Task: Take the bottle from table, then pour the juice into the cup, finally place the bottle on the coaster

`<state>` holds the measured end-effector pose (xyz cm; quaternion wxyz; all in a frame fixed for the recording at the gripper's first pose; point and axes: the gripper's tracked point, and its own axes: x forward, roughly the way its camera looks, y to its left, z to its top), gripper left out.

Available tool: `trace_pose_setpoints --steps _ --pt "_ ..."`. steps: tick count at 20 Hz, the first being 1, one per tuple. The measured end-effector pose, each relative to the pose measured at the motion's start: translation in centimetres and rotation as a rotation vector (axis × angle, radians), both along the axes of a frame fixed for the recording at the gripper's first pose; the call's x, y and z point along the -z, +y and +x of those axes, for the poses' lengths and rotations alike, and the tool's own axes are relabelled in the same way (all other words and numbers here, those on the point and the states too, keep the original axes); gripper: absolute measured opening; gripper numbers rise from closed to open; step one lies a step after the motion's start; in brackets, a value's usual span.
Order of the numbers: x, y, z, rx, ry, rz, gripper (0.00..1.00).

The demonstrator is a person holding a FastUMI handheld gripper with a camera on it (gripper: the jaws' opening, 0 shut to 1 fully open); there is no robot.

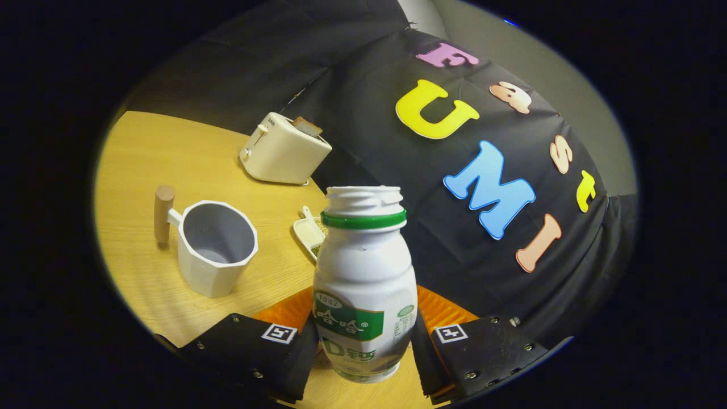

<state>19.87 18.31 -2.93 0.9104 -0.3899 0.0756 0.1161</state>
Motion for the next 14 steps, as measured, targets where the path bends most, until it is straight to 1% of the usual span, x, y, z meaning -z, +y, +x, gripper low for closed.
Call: trace_pose_setpoints --steps 5,11,14 --pt "-1.0 -1.3 0.0 0.015 -0.008 0.146 0.73" --pt "-1.1 -2.7 0.3 0.037 0.009 0.371 0.73" --pt "-0.3 -3.0 0.7 0.040 0.040 0.516 0.73"
